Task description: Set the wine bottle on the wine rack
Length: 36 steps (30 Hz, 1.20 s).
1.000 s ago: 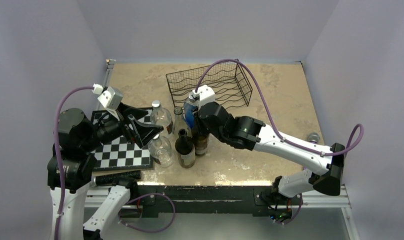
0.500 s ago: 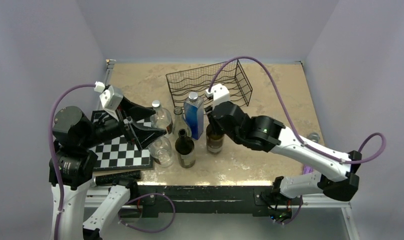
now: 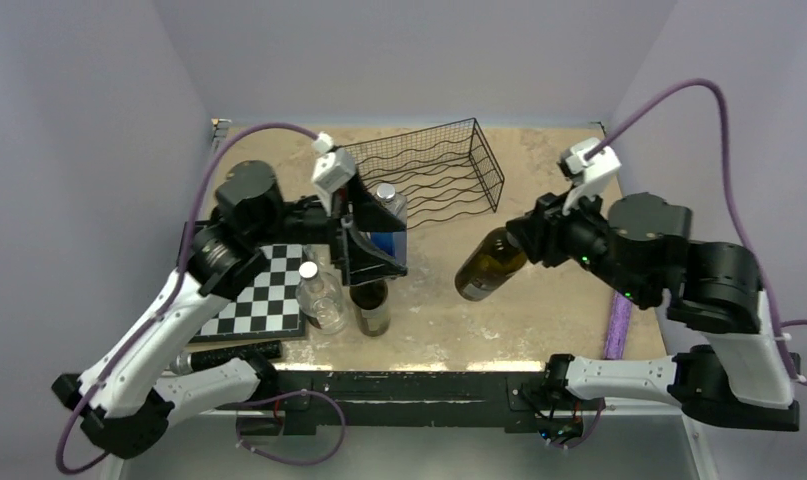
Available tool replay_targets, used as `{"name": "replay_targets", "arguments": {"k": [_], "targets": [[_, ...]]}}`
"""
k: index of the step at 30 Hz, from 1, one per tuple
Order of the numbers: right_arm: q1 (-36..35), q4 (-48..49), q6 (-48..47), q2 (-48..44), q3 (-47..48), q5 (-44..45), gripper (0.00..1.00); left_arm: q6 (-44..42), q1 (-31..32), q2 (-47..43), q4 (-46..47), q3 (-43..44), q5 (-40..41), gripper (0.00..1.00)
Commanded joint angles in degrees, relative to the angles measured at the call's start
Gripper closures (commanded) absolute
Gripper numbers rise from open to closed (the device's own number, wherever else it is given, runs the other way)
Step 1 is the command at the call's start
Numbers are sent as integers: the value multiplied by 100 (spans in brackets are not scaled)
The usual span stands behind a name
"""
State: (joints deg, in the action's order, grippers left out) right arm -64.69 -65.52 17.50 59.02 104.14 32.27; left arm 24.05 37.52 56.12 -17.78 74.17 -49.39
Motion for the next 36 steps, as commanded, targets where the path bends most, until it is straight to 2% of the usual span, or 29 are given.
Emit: {"name": "replay_targets", "arguments": {"k": [1, 7, 11, 14, 18, 22, 25, 30, 36], "targets": [[15, -600, 116, -127, 702, -391, 100, -637, 703, 696, 386, 452, 429, 1], [17, -1055, 292, -129, 1206, -889, 100, -1145, 1223, 1359, 957, 257, 746, 1], [17, -1053, 384, -131, 1409, -1289, 100, -740, 1514, 1754, 2022, -167, 216, 1], [17, -994, 463, -108, 1513, -1489, 100, -618, 1915, 1904, 2764, -518, 326, 1], [17, -906, 555, -64, 1705, -1825, 100, -570, 2319, 2188, 3106, -699, 515, 1], [17, -963, 703, -28, 1887, -1862, 100, -139, 2488, 2333, 4031, -1091, 194, 1], [17, -824, 817, -109, 1780, -1951, 100, 39, 2735, 2257, 4952, -1558, 54, 1], [17, -436, 999, -303, 1522, -2061, 100, -23, 2986, 2512, 4912, -1588, 343, 1], [17, 170, 1198, -633, 916, -2023, 100, 281, 3130, 2693, 5678, -1754, 829, 1]]}}
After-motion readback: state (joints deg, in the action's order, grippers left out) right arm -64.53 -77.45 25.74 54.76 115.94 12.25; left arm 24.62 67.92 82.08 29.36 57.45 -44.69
